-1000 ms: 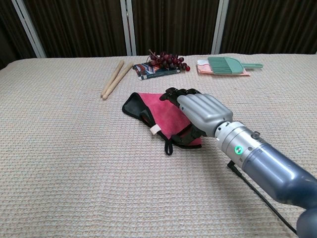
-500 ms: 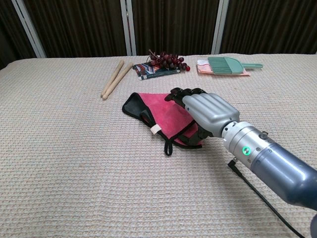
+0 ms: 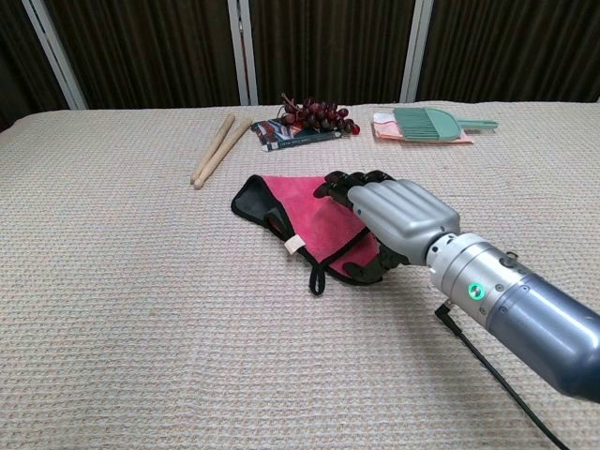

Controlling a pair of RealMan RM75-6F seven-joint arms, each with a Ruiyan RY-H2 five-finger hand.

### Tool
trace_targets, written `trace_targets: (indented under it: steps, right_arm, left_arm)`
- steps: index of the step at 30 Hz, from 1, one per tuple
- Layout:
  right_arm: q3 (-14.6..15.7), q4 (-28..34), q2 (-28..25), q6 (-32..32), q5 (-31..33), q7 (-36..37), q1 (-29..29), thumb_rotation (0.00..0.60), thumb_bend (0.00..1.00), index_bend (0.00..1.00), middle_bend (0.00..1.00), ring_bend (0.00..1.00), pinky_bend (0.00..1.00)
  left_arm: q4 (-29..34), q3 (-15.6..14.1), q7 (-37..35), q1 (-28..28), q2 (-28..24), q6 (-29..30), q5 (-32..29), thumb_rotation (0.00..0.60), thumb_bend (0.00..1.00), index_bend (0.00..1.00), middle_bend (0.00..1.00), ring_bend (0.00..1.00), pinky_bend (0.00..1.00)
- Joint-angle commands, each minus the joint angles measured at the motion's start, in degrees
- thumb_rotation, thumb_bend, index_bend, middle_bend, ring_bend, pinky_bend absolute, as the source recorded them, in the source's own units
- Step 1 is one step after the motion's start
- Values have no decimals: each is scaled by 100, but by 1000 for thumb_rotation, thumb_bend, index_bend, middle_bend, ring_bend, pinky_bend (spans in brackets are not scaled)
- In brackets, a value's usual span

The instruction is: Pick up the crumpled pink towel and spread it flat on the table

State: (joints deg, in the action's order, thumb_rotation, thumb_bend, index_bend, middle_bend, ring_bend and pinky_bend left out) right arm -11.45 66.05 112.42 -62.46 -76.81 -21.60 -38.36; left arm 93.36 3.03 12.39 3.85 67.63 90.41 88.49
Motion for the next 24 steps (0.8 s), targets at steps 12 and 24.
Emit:
trace_targets:
  steps: [12,24]
  right_arm:
    - [-126,-199,319,23,23,162,-153,600,319,141,61,54,16]
    - [-468,-772,600,76,69,301,-475,600,319,141,61,54,16]
  left_arm:
    - [24,-8,-28,2,-1,10,43,600,0,0,0,0,4]
    - [-5,-2,-20,0,15,-25,-14,600,0,0,0,0,3]
